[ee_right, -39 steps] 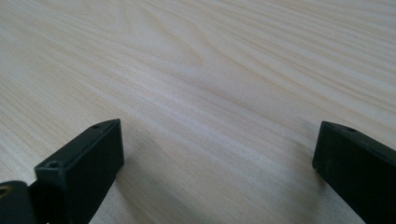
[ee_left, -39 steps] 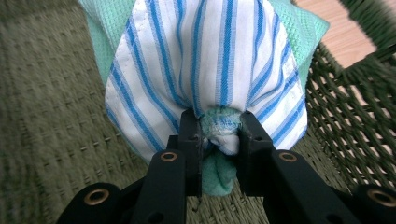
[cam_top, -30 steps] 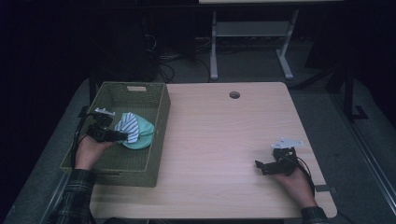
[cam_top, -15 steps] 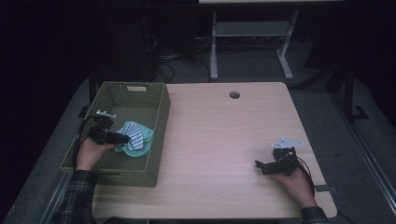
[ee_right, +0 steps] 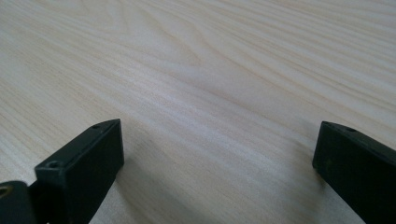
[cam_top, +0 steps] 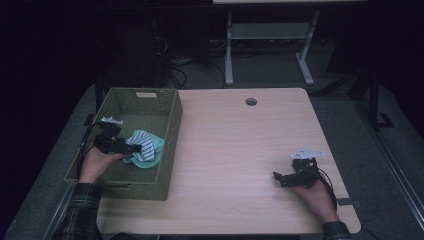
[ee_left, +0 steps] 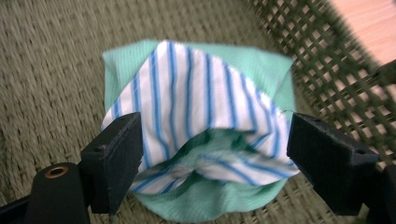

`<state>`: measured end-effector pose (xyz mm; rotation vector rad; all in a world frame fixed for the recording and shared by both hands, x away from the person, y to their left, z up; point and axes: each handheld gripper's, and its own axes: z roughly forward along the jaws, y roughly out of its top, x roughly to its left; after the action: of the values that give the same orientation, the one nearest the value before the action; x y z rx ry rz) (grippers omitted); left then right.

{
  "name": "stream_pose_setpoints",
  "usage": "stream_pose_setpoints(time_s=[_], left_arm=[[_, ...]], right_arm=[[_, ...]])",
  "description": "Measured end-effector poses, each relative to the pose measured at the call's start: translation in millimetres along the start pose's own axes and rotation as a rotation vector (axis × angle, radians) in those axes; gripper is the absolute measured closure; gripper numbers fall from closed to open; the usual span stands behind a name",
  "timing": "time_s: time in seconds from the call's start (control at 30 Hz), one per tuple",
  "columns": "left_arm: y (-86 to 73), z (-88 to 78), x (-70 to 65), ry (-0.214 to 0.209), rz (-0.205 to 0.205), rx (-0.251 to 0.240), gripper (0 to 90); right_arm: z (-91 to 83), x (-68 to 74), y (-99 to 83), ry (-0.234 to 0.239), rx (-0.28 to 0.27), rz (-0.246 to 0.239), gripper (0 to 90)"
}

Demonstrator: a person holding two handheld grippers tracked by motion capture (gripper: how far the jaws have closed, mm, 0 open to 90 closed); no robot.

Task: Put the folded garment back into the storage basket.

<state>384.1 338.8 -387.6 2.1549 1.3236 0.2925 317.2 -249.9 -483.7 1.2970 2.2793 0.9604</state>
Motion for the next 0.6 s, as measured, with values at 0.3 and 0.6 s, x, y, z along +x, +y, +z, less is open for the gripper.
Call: stream_pose_setpoints(time_s=[0.3,0.6], left_arm=[[15.1,-18.8,-18.3,-0.011,0.023,-0.067,17.6],[32.9,-32.3,-48.8,-0.051,0.064,-0.142,17.6]], right_arm=[[0.0,0.0,0.0,0.0,0.0,0.0,1.4],[0.0,0.0,0.0,0.0,0.0,0.0,1.4]])
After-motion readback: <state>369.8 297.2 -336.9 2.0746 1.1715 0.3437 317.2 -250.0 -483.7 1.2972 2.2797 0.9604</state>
